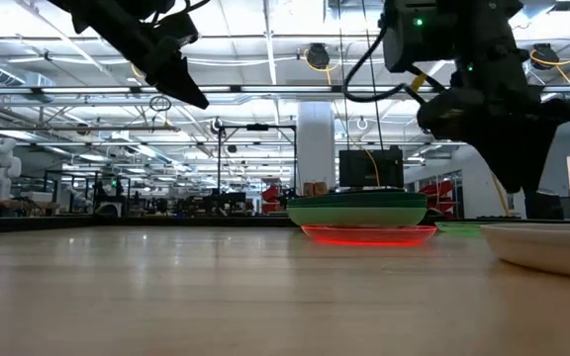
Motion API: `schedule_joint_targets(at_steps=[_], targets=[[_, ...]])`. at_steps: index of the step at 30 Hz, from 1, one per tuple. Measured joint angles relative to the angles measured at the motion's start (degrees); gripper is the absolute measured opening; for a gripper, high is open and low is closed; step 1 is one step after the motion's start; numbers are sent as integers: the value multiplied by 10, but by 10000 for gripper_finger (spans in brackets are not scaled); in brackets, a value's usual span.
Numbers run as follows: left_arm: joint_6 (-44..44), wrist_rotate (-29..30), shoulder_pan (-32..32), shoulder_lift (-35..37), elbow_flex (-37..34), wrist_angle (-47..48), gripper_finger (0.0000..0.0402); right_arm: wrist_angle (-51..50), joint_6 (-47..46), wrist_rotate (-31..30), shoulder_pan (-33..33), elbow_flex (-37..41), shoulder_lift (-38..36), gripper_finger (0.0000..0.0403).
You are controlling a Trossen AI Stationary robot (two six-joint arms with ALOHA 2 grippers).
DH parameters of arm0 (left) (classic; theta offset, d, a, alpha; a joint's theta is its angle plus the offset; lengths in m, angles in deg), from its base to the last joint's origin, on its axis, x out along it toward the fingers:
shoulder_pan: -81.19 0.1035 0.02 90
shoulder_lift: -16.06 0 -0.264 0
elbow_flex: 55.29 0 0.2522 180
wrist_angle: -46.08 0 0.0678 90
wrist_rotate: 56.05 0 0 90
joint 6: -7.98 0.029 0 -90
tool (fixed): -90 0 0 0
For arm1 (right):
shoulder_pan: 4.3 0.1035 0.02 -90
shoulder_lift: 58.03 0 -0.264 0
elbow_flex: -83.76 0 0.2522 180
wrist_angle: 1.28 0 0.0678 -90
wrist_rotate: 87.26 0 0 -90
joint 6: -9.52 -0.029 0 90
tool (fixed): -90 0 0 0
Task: Stack plastic plates
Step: Stack the blue plate on top of the black plate
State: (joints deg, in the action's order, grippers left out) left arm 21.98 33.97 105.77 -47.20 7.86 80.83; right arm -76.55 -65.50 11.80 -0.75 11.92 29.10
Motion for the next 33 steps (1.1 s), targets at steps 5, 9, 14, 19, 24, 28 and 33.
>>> schedule_joint_targets(at_steps=[5, 9, 14, 19, 24, 28, 33], targets=[[-1, 0, 0, 0, 0, 2, 124, 4, -23, -16, 0, 24, 0, 105], [-1, 0, 1, 0, 0, 3, 124, 40, -26, -16, 0, 49, 0, 105], [3, 0, 0, 0, 0, 3, 124, 76, -37, -16, 0, 67, 0, 105], [3, 0, 1, 0, 0, 3, 124, 77, -46, -19, 0, 78, 0, 105], [7, 0, 1, 0, 0, 3, 124, 77, -48, -48, 0, 82, 0, 105], [7, 0, 1, 0, 0, 3, 124, 80, -44, -63, 0, 83, 0, 105], [8, 0, 1, 0, 0, 4, 124, 79, -43, -63, 0, 83, 8, 105]])
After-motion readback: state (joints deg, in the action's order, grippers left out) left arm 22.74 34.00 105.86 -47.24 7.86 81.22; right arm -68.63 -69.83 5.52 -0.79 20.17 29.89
